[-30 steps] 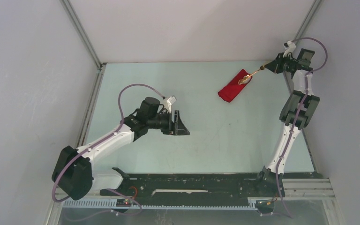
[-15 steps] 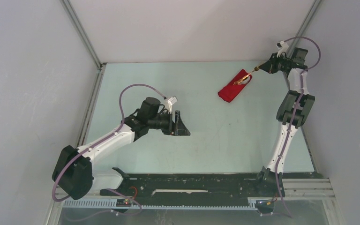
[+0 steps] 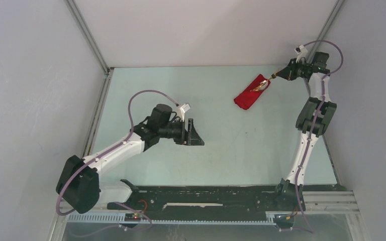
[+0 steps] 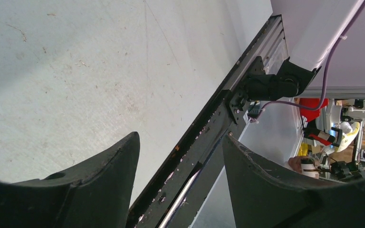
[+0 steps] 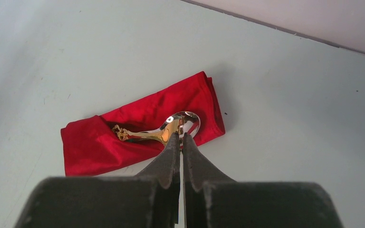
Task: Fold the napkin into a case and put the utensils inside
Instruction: Insert the fork into the folded napkin.
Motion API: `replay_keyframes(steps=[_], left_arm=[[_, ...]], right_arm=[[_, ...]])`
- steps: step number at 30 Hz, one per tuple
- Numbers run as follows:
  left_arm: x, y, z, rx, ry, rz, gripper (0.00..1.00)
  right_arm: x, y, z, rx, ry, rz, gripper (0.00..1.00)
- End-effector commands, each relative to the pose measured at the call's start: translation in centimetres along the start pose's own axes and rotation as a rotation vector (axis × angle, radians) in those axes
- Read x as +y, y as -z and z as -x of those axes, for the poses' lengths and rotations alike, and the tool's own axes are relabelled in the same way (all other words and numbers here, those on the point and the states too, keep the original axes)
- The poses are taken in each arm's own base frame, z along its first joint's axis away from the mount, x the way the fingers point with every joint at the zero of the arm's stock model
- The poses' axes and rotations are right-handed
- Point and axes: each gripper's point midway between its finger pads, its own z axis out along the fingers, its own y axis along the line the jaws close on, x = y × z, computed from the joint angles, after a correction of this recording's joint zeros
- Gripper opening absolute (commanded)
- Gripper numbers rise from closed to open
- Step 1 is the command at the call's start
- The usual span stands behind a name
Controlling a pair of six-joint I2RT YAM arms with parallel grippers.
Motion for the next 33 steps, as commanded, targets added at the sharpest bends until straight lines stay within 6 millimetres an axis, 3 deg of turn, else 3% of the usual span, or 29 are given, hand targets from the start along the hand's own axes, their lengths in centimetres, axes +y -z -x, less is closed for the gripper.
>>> replay_keyframes(steps=[1, 15, 33], left_arm=[[-2.5, 0.2, 2.0, -0.038, -0.073, -0.073, 0.69], [-3.0, 0.4, 2.1, -0.043, -0.078, -0.089, 0.69], [-3.4, 0.4, 2.1, -0.046, -0.063, -0.106, 0.69]], right_arm=[[1.2, -0.4, 1.0, 0.005, 0.037, 0.030, 0.00], [2.3, -1.3, 0.5, 0.035, 0.011, 0.053, 0.00], [3.3, -1.8, -1.6, 0.123, -0.045, 0.043, 0.00]])
